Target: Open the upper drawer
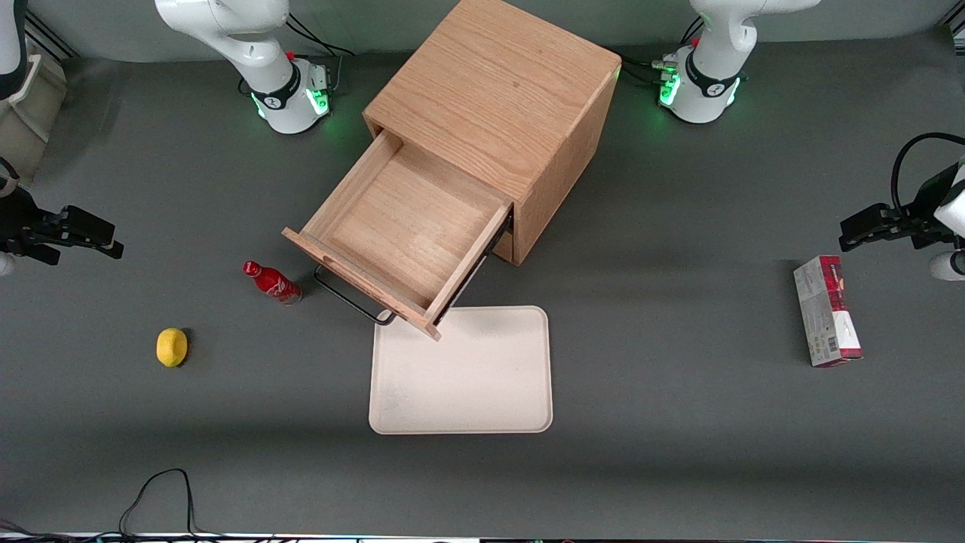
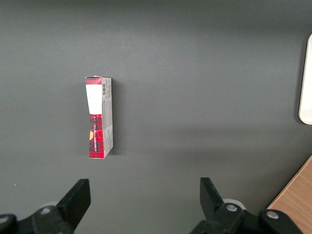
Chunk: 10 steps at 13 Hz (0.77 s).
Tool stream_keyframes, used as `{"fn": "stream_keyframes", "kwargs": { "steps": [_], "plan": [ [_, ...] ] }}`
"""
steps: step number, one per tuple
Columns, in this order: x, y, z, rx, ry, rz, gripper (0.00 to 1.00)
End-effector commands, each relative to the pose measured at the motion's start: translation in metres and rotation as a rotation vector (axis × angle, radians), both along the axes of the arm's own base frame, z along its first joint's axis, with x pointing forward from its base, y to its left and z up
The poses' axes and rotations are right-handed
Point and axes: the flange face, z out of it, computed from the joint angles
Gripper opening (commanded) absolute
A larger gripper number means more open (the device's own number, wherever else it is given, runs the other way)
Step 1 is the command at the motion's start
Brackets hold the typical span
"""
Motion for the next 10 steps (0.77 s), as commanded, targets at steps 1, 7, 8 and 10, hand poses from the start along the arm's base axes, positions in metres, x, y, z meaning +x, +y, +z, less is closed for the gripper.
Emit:
{"fn": "stream_keyframes", "kwargs": {
  "steps": [1,7,8,10],
  "plan": [
    [-0.0087,0.0101,0.0047,-0.038,0.008,-0.005,1.0],
    [-0.0064,0.0103,0.0027,-0.042,0.011,-0.007,1.0],
    [-0.0063,0.0095,0.0028,-0.042,0.01,-0.008,1.0],
    [-0.0061,0.0086,0.0018,-0.042,0.013,-0.011,1.0]
  ]
}}
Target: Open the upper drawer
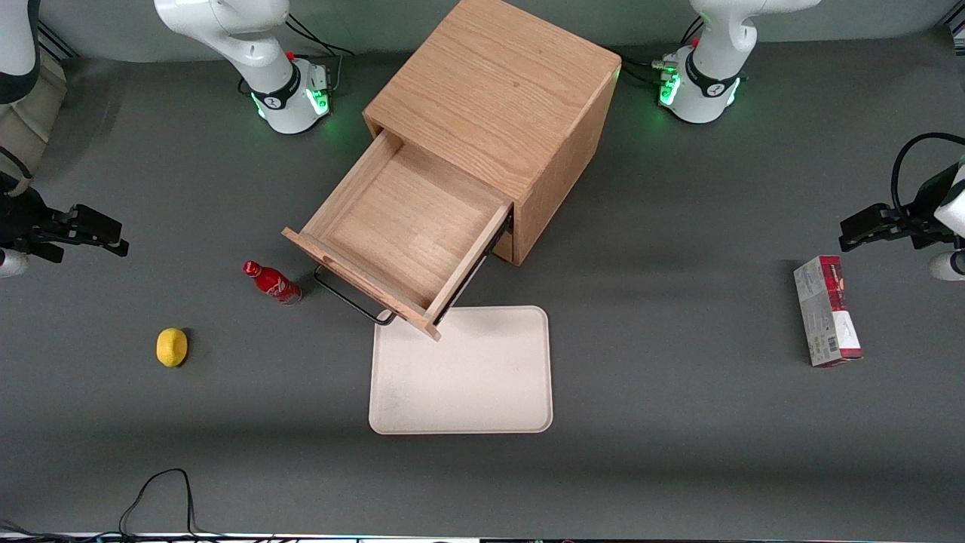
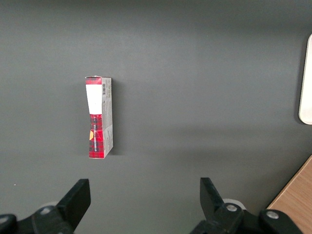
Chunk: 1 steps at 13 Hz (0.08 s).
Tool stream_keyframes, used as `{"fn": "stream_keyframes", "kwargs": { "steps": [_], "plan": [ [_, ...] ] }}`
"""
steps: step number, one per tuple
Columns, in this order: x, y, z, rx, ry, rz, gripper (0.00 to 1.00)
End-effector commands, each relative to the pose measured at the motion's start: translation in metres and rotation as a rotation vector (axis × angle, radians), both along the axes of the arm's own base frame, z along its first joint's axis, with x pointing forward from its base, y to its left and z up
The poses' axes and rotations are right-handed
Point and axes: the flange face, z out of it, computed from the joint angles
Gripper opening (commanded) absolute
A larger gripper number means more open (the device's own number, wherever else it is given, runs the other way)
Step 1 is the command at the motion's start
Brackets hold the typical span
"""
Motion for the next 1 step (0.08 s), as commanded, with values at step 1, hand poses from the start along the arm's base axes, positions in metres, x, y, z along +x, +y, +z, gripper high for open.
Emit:
{"fn": "stream_keyframes", "kwargs": {
  "steps": [1],
  "plan": [
    [-0.0049,-0.0017,0.0021,-0.023,0.003,-0.023,1.0]
  ]
}}
